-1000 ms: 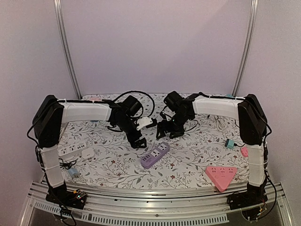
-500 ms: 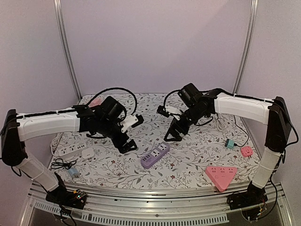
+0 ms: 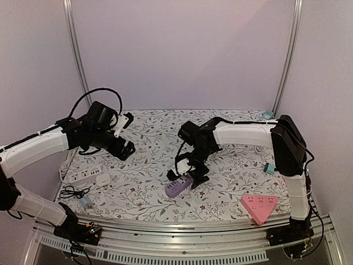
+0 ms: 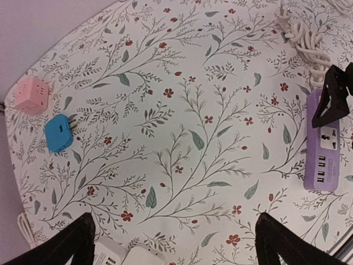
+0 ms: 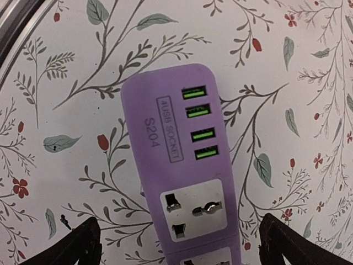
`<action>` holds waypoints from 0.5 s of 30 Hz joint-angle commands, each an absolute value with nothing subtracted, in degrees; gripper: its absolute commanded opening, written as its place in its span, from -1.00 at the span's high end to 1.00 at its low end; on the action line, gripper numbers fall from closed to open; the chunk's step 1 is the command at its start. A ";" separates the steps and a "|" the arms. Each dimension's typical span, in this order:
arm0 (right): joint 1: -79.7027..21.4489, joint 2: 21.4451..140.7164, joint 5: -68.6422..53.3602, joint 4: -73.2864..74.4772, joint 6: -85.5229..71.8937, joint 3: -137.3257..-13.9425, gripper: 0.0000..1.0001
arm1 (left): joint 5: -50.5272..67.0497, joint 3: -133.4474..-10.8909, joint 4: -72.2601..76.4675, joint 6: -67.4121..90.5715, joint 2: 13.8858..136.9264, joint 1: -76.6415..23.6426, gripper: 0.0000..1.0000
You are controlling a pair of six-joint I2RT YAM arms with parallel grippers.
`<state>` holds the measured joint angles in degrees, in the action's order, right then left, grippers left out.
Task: Insert the plug
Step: Adjust the socket at the center of the board.
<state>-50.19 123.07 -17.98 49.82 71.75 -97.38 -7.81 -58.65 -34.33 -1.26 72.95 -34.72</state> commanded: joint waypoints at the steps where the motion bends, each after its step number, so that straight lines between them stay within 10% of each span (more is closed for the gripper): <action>1: -50.63 126.45 -15.77 55.72 79.18 -99.79 -0.95 | -9.81 -57.57 -38.02 -0.20 71.41 -31.18 -0.99; 10: -50.71 126.64 -15.09 51.44 69.50 -98.43 0.01 | -5.86 -56.50 -37.09 -0.81 71.46 -30.33 -0.99; 15: -50.71 121.85 -13.05 41.80 53.13 -89.90 0.13 | -5.02 -55.58 -36.40 -1.69 71.29 -30.32 -0.99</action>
